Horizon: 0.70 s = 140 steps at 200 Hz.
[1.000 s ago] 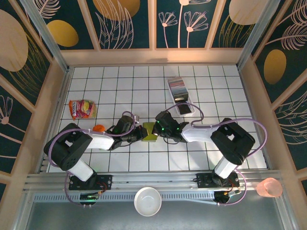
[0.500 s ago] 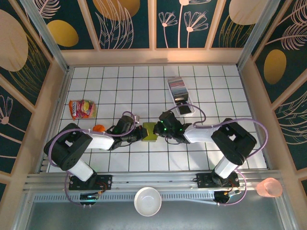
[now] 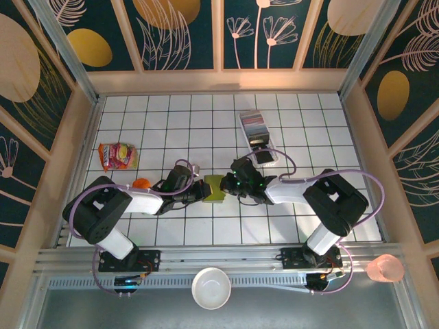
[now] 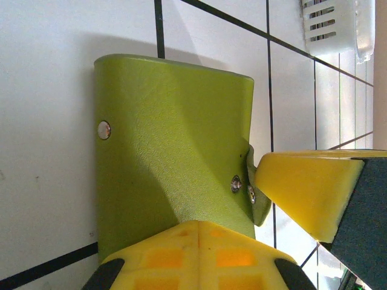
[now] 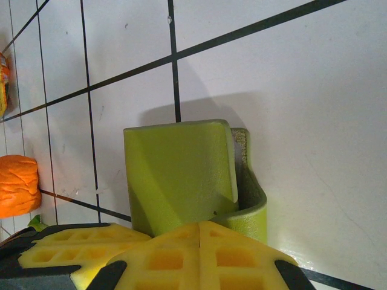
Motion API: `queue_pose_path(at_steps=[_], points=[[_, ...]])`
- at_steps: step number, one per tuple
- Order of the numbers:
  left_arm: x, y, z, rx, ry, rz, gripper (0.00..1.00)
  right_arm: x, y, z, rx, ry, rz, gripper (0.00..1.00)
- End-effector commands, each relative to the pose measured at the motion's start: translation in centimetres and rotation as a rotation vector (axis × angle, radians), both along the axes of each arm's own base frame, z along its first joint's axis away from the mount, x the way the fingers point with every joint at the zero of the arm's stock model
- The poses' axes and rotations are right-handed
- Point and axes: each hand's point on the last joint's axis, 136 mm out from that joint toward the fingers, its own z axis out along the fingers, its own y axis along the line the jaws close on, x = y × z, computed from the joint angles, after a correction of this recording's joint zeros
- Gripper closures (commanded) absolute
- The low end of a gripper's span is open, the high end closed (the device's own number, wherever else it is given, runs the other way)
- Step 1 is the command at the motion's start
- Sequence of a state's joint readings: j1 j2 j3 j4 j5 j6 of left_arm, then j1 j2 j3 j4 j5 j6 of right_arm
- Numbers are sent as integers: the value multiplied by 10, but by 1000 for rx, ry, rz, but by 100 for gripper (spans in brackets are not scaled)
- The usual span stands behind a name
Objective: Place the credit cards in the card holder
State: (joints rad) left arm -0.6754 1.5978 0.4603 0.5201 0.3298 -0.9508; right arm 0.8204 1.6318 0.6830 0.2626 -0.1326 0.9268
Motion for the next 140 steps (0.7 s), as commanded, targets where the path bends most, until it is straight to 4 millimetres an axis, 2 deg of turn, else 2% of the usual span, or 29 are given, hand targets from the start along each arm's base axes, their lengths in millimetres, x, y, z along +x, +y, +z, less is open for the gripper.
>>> queue_pose_path(at_steps=[1, 101, 140], points=[[-14, 25, -37, 144, 83, 32, 96, 2, 4, 0, 21, 9, 1, 100], [-14, 24, -37, 139, 82, 29, 97, 8, 12, 1, 37, 9, 5, 100], [-16, 25, -40, 141, 89, 28, 97, 11, 15, 8, 57, -7, 2, 100]])
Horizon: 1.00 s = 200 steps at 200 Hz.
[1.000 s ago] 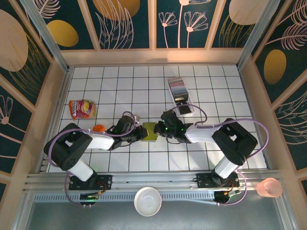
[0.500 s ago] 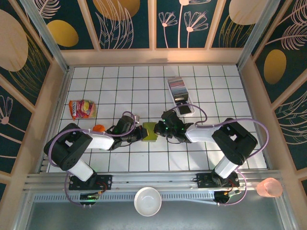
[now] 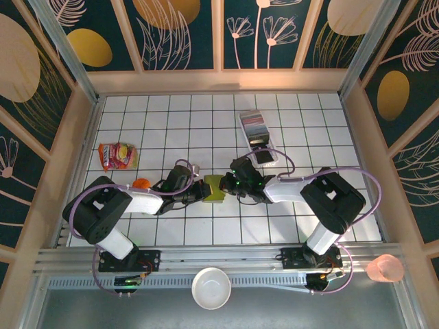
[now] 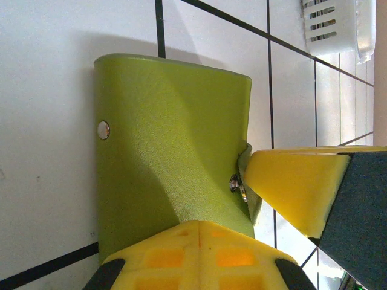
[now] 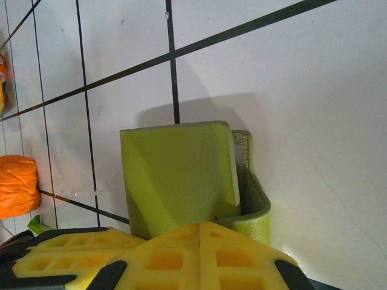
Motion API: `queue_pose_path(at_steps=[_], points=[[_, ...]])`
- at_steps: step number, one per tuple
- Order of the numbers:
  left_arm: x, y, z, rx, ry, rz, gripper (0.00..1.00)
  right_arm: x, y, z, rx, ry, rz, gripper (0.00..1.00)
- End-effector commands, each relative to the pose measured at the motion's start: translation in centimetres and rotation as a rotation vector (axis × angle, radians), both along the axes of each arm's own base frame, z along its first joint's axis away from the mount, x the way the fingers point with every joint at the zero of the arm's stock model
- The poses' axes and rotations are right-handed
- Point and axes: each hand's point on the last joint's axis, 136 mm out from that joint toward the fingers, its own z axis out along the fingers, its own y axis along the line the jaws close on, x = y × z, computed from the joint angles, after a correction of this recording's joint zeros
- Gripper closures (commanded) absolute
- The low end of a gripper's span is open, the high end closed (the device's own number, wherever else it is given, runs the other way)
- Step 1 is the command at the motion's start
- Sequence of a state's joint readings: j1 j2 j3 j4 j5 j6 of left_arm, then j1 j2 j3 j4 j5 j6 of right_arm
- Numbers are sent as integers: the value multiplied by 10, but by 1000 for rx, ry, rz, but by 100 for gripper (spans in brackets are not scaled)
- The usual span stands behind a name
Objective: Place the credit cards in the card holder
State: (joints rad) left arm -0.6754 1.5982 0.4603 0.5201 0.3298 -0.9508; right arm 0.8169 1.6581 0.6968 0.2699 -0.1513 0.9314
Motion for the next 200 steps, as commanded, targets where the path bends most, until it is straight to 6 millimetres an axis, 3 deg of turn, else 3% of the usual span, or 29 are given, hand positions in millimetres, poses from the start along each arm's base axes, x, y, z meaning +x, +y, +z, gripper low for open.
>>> queue_pose_path(at_steps=[1, 107, 200], points=[[-15, 25, -40, 140, 89, 29, 97, 9, 11, 11, 50, -21, -4, 100], [-16, 25, -38, 136, 86, 33, 98, 11, 13, 9, 64, -14, -12, 100], [-17, 25, -40, 132, 92, 33, 98, -9, 1, -23, -81, 21, -10, 100]])
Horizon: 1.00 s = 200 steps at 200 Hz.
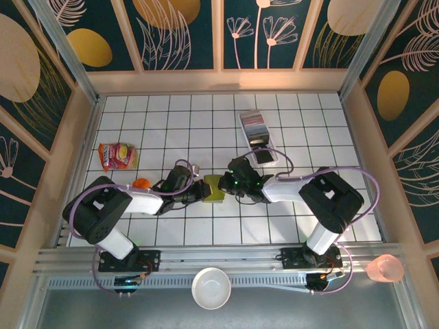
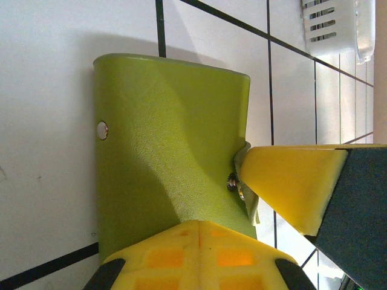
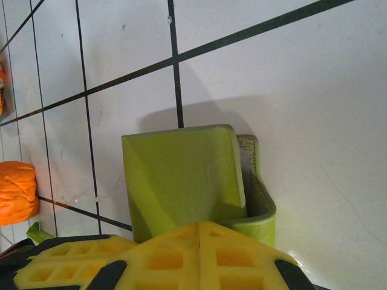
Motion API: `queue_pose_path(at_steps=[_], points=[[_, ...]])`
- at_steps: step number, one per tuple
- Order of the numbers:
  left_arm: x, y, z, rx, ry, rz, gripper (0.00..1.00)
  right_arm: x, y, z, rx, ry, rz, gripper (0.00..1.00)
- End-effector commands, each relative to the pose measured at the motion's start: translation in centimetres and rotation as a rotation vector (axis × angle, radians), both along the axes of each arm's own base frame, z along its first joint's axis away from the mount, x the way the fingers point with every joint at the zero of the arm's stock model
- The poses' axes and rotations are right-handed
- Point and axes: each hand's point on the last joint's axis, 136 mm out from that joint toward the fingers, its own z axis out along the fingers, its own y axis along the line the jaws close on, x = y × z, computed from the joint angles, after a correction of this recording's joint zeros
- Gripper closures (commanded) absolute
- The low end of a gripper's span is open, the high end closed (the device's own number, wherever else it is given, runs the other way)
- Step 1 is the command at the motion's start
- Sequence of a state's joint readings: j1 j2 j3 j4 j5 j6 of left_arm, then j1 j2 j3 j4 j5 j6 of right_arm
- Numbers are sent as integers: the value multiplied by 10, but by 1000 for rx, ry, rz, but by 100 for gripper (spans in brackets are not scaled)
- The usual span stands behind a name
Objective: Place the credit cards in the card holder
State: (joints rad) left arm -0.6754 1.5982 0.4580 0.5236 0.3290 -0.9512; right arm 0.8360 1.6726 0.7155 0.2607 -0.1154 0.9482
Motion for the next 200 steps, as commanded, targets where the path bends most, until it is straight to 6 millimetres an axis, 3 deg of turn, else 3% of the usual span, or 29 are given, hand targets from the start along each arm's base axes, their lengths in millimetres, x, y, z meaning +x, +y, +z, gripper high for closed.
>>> queue_pose_path(at_steps=[1, 64, 112, 160, 200], points=[[-17, 25, -40, 132, 93, 33, 99, -10, -4, -23, -67, 28, 8, 100], [-16, 25, -39, 128, 93, 38, 99, -20, -4, -36, -148, 29, 23, 100], [-16, 24, -41, 126, 100, 37, 99, -46, -13, -59, -238, 67, 40, 100], [-18, 25, -44, 128, 108, 42, 99, -68, -37, -80, -343, 79, 35, 100], [-18, 26, -47, 132, 113, 45, 100, -67, -59, -80, -389, 57, 7, 100]])
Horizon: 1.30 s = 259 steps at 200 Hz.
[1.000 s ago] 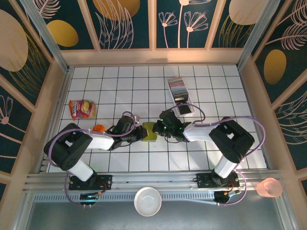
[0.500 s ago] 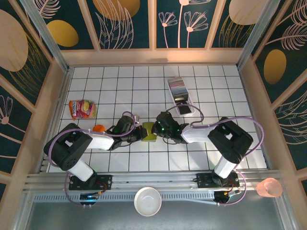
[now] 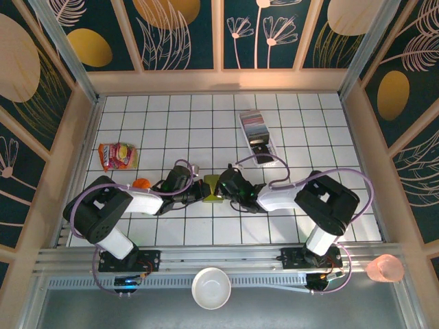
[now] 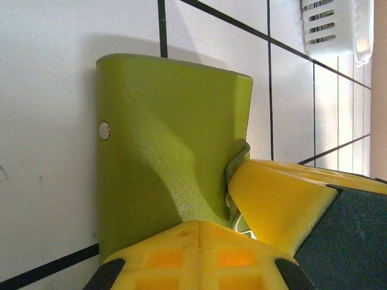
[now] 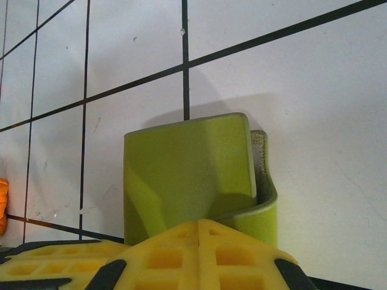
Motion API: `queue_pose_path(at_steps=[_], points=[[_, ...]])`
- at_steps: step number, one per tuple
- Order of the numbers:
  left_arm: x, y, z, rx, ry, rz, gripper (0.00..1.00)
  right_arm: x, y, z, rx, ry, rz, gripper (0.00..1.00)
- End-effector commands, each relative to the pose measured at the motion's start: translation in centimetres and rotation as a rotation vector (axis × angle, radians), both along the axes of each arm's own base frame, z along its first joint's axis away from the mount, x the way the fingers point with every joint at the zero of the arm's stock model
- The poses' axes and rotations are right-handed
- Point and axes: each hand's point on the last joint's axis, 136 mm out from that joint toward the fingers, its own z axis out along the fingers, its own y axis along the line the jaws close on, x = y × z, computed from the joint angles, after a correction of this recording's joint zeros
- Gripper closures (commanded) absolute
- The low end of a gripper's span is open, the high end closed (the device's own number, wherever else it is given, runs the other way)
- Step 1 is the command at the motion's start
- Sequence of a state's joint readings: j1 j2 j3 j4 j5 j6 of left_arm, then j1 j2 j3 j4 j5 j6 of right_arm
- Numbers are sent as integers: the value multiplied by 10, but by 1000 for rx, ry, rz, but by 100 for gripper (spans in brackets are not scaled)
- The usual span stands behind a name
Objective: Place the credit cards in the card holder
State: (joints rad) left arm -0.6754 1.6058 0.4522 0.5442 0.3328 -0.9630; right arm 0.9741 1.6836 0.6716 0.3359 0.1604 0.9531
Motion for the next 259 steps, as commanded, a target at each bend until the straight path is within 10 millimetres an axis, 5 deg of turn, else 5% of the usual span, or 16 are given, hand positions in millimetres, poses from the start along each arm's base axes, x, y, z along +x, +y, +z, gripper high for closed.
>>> queue_pose_path(at_steps=[1, 34, 107, 157, 259], points=[[-18, 26, -46, 143, 110, 39, 100, -57, -62, -74, -288, 226, 35, 100], [-18, 26, -46, 143, 110, 39, 100, -44, -60, -56, -201, 208, 16, 100], [-20, 25, -47, 135, 112, 31, 100, -6, -7, -8, 91, 156, 43, 100], [-21, 26, -48, 129, 115, 33, 100, 3, -8, -7, 134, 161, 16, 100], [-23, 27, -50, 131, 120, 30, 100, 11, -3, 29, 246, 102, 26, 100]])
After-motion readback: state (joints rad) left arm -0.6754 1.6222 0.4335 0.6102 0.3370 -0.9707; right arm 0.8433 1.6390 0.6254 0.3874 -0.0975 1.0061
